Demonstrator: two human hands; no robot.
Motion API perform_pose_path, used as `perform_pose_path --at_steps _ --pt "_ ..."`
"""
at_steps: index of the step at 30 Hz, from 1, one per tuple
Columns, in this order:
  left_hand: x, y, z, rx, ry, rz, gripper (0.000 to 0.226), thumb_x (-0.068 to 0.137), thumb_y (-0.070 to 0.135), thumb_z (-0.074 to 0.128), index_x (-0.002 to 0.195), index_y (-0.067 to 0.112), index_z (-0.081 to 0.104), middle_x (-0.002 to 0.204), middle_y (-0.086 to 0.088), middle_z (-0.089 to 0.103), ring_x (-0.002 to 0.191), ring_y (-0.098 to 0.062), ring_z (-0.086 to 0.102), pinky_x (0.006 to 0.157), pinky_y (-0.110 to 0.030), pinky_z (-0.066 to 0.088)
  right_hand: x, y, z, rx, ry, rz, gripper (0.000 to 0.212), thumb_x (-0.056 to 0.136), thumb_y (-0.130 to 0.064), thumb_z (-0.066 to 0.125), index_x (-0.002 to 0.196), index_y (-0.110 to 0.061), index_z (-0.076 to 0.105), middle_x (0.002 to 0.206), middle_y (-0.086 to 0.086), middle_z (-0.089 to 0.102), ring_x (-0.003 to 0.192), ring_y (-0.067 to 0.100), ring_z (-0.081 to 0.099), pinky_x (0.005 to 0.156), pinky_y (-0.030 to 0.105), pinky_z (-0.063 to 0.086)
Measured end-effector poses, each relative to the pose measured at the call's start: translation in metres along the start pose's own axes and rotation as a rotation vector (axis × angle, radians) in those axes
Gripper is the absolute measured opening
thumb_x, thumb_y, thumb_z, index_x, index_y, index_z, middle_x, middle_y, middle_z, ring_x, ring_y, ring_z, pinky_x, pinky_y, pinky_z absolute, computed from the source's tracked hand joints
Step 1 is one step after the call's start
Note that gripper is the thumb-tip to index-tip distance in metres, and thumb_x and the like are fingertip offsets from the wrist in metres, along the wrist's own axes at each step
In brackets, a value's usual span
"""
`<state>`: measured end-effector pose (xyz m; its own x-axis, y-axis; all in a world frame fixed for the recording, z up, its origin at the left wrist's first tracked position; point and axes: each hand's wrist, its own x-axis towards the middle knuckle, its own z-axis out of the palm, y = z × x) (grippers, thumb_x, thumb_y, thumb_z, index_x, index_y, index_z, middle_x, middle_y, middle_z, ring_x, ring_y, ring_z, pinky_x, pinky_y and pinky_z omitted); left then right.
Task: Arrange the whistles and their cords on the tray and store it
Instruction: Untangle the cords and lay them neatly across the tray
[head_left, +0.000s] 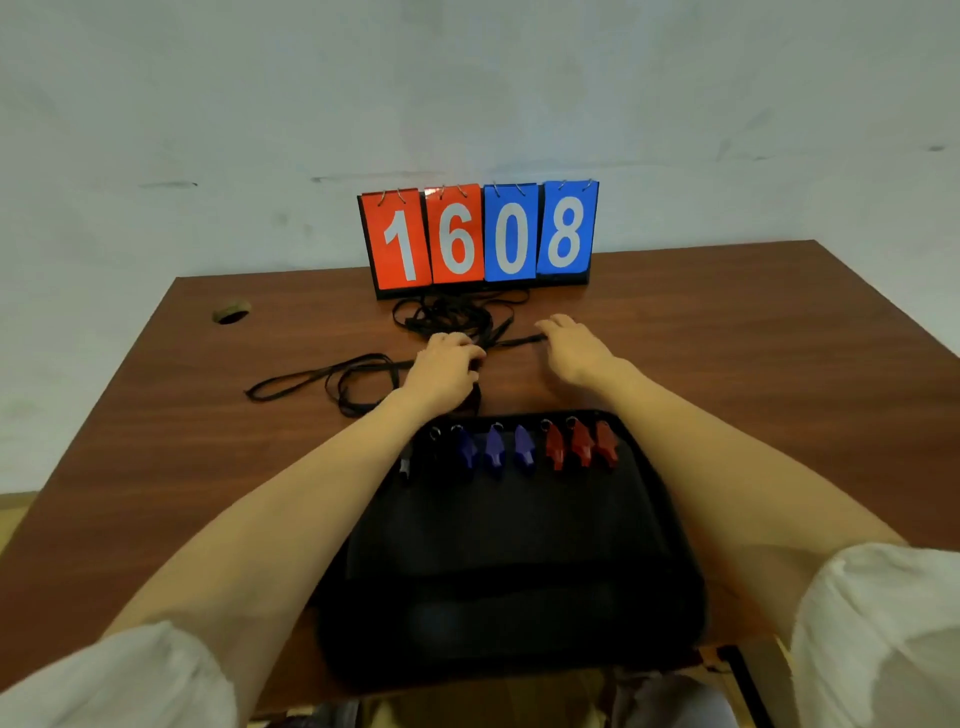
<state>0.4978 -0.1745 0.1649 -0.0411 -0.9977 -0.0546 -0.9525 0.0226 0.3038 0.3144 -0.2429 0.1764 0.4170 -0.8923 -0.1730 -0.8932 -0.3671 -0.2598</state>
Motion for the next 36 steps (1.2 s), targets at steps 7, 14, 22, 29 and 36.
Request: perform_pose_path --at_steps 7,14,22,29,36 --pt "0.035 -0.011 0.026 0.122 -0.017 0.036 0.039 0.094 0.024 0.052 0.132 0.016 0.049 0.143 -0.008 0.039 0.136 -0.029 0.028 0.106 -0.044 0.032 0.038 0.013 0.036 -0.034 0.016 0.019 0.039 0.098 -0.008 0.037 0.138 -0.010 0.037 0.146 0.012 0.036 0.130 0.035 0.032 0.099 0.047 0.037" --pt "0.014 -0.045 0.023 0.059 0.061 -0.116 0.027 0.095 0.009 0.043 0.119 0.012 0.054 0.127 -0.013 0.046 0.117 -0.035 0.042 0.090 -0.045 0.043 0.023 0.018 0.037 -0.076 0.067 0.126 0.031 0.099 -0.010 0.038 0.130 -0.005 0.037 0.137 0.017 0.033 0.120 0.037 0.037 0.091 0.044 0.039" --pt "-0.008 -0.017 -0.016 0.098 0.085 -0.120 0.031 0.091 0.019 0.055 0.121 0.013 0.058 0.137 -0.011 0.040 0.129 -0.032 0.034 0.102 -0.045 0.036 -0.021 0.014 -0.013 0.062 0.303 -0.022 0.008 0.100 -0.014 0.034 0.099 -0.010 0.040 0.093 0.015 0.058 0.072 0.028 0.048 0.060 0.037 0.036" --pt "-0.027 0.076 -0.083 -0.652 0.186 0.089 0.044 0.091 0.025 0.058 0.133 0.015 0.046 0.109 0.004 0.056 0.082 -0.010 0.054 0.081 -0.023 0.041 -0.060 -0.033 -0.090 0.176 0.419 -0.348 0.012 0.099 -0.020 0.042 0.094 -0.015 0.051 0.087 0.004 0.059 0.076 0.021 0.052 0.063 0.029 0.040" --pt "-0.049 0.086 -0.142 -0.548 0.434 0.099 0.021 0.094 0.019 0.054 0.105 0.004 0.064 0.086 -0.005 0.062 0.069 -0.015 0.057 0.065 -0.023 0.043 -0.093 -0.046 -0.157 -0.028 0.622 -0.406 0.018 0.096 -0.009 0.044 0.106 -0.010 0.058 0.094 0.003 0.057 0.091 0.018 0.047 0.074 0.034 0.044"
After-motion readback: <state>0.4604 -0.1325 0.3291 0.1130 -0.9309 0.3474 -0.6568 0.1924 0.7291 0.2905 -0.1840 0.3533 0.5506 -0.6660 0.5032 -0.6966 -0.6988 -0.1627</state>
